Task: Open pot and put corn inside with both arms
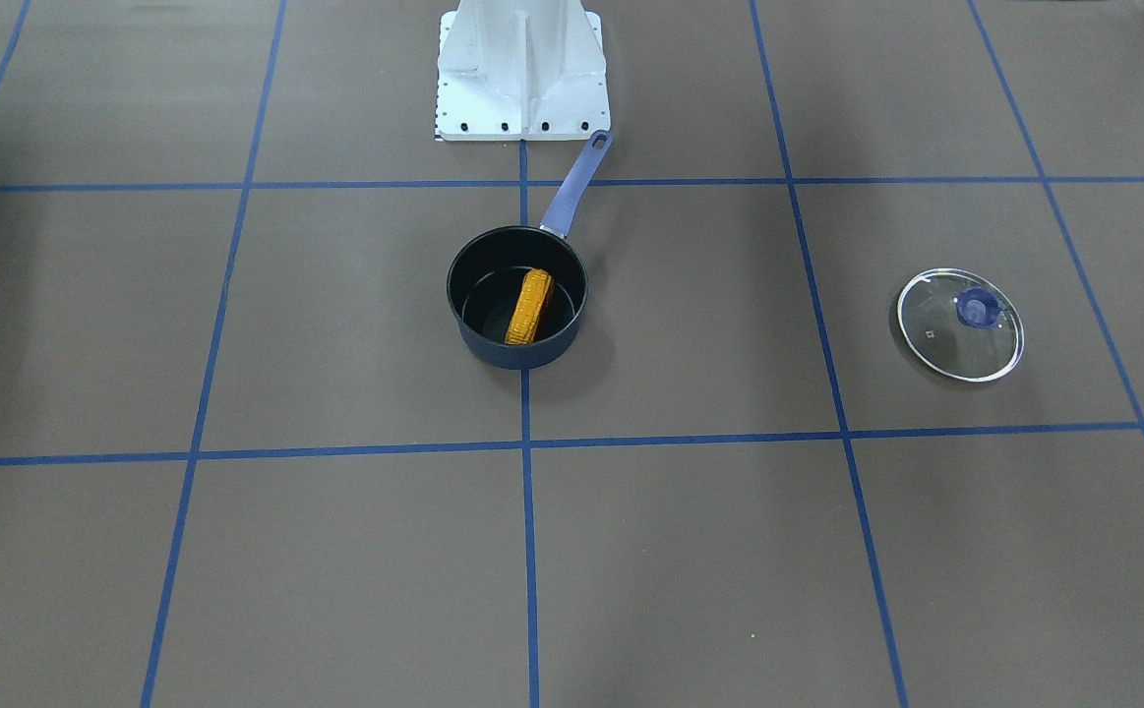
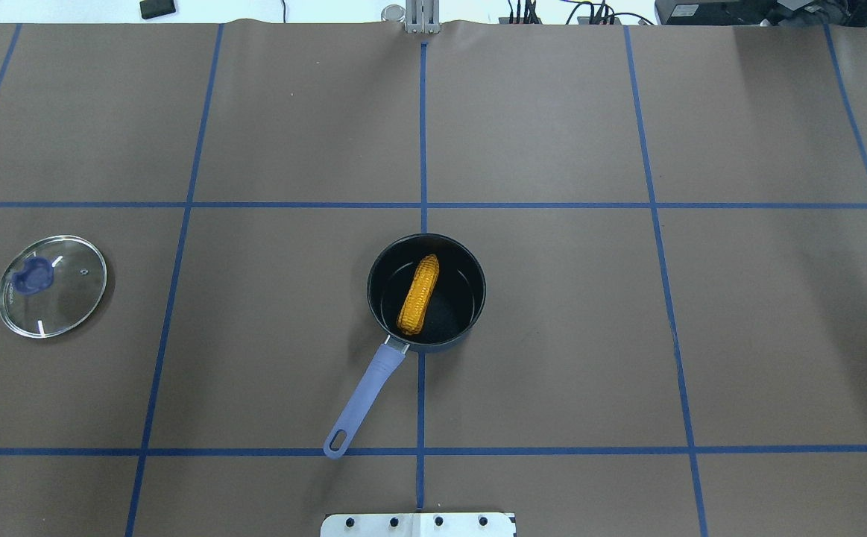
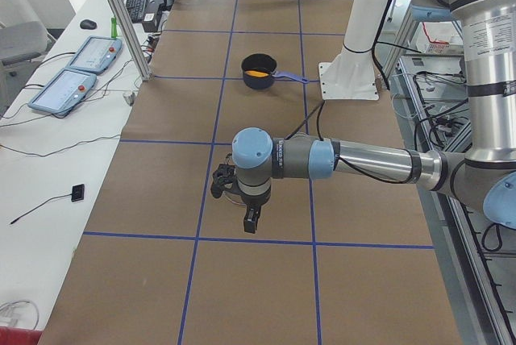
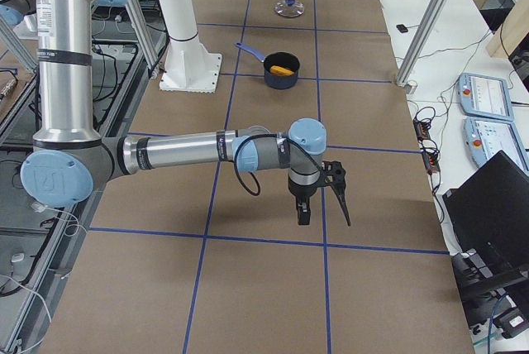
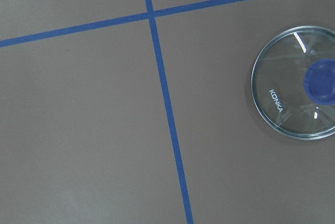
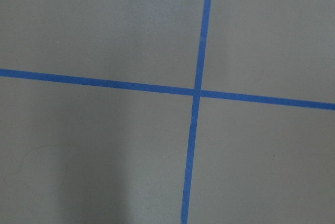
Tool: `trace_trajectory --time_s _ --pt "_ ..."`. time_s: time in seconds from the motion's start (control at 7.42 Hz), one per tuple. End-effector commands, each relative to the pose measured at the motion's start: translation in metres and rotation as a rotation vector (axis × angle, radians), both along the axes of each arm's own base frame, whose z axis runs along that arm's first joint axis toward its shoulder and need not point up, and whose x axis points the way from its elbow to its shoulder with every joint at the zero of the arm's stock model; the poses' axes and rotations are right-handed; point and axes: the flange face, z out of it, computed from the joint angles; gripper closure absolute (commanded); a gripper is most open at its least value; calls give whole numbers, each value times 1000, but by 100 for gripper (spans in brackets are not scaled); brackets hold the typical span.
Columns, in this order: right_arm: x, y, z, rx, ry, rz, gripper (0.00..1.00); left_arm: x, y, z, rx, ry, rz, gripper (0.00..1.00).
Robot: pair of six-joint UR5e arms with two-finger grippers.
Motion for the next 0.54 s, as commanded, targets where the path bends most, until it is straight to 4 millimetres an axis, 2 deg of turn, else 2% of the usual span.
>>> trace_trajectory --time_s 0.0,0.13,0.4 --pt "12 10 7 -23 2 24 0 0 1 1 0 -1 1 2" --pt "14 19 17 -29 22 25 0 0 1 0 0 -1 0 2" --pt "12 19 25 -48 9 24 0 0 0 -2 6 1 1 2"
